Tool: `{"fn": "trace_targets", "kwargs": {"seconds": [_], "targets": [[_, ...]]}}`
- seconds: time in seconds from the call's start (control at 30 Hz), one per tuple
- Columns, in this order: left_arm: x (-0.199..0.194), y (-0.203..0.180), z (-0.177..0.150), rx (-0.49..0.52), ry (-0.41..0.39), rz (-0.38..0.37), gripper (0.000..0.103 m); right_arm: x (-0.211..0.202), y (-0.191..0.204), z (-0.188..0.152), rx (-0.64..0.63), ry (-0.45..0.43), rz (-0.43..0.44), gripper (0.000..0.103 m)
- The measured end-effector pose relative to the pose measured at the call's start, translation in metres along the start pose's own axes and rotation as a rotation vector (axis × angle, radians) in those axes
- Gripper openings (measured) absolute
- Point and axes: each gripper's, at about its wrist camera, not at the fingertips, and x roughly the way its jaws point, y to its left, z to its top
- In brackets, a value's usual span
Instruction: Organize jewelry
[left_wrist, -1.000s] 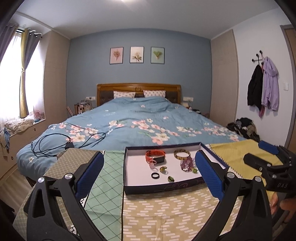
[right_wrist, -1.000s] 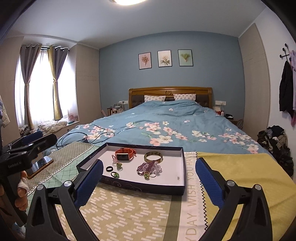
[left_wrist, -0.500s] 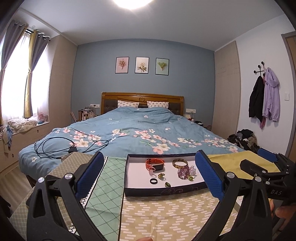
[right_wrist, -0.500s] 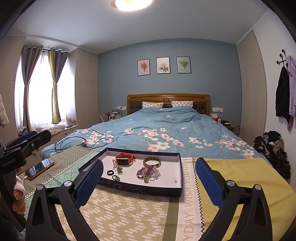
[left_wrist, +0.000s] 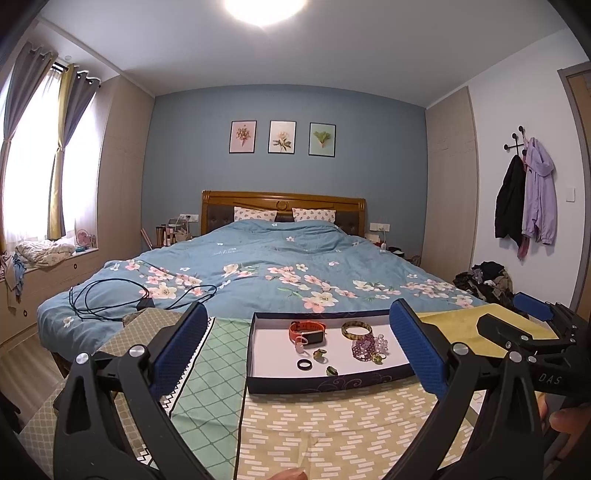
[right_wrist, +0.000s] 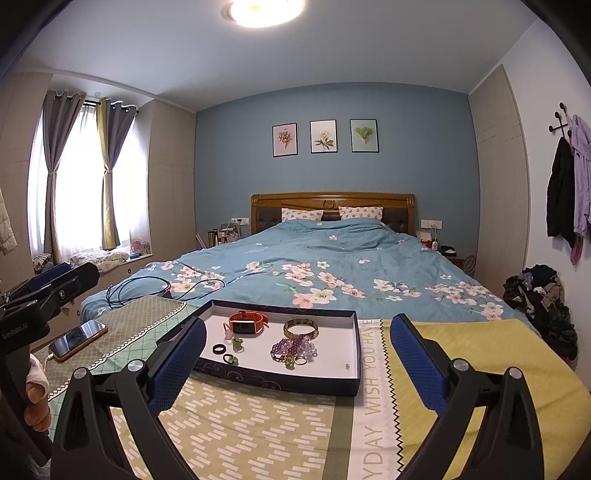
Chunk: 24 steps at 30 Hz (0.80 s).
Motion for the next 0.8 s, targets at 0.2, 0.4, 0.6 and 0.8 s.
{"fn": "trace_targets", "kwargs": {"seconds": [0.2,0.4,0.6,0.8], "targets": [[-0.001,-0.001,0.0,0.001,-0.005,-0.006,0.097,-0.005,-0.001,0.002,0.002,-0.019,0.0,0.096],[-0.003,-0.002,-0.001,0.004,-0.013,-0.005,0.097,-0.01,0.0,0.004,-0.002,-0.047,-0.004,0.096],[-0.003,-0.002,-0.002,0.006,-0.015,-0.004,0.097,-0.013,0.0,0.005,0.001,-0.059,0.0,0.096],[-0.005,-0.002,-0.003,0.008,-0.021,-0.002,0.097,-0.014,0.001,0.005,0.003,-0.065,0.001,0.096]]}}
